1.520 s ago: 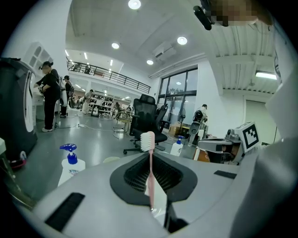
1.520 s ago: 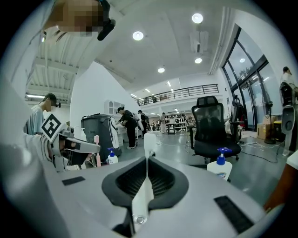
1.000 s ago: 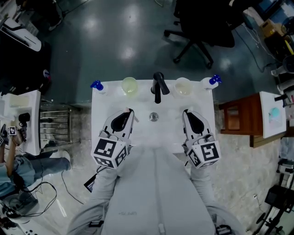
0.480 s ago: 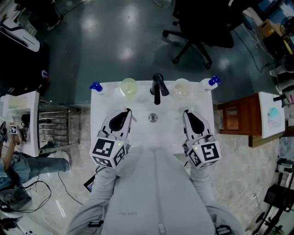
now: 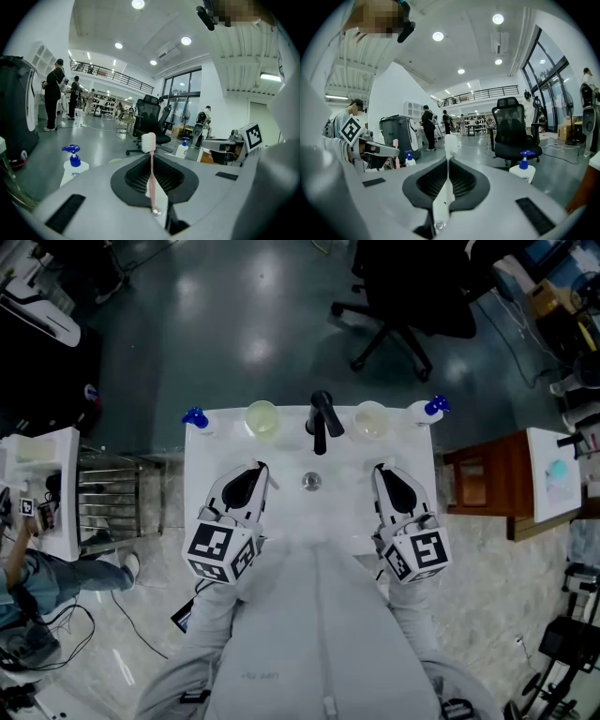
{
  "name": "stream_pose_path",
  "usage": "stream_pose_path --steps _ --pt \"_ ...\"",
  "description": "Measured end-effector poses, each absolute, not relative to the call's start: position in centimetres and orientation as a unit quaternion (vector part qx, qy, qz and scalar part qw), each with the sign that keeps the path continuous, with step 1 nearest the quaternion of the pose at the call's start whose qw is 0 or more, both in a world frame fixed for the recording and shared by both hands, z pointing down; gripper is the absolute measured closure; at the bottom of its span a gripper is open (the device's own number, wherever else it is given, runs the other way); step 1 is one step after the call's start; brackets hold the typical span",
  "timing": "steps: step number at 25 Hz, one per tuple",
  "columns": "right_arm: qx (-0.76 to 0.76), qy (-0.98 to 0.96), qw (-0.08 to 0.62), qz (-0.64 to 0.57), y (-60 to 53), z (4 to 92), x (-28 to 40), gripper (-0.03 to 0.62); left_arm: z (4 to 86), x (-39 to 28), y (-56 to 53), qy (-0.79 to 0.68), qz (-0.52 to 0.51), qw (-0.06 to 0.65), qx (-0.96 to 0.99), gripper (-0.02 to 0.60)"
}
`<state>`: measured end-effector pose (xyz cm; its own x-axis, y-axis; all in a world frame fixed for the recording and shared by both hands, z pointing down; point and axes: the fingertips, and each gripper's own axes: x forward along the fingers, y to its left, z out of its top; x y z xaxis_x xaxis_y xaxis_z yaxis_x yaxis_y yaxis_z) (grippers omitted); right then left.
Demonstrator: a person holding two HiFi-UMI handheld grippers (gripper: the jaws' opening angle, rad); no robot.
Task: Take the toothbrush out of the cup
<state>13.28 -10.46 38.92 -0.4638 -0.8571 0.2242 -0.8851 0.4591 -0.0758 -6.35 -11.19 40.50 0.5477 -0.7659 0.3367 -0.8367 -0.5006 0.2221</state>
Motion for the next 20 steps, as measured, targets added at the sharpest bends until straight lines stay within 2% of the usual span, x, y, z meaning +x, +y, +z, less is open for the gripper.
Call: stream_pose_path --steps 20 --pt "0.522 -0.843 0.072 0.104 -10.4 39.6 14.3 0.564 40.9 -6.1 -11.3 -0.466 0.104 0.180 0.860 0.546"
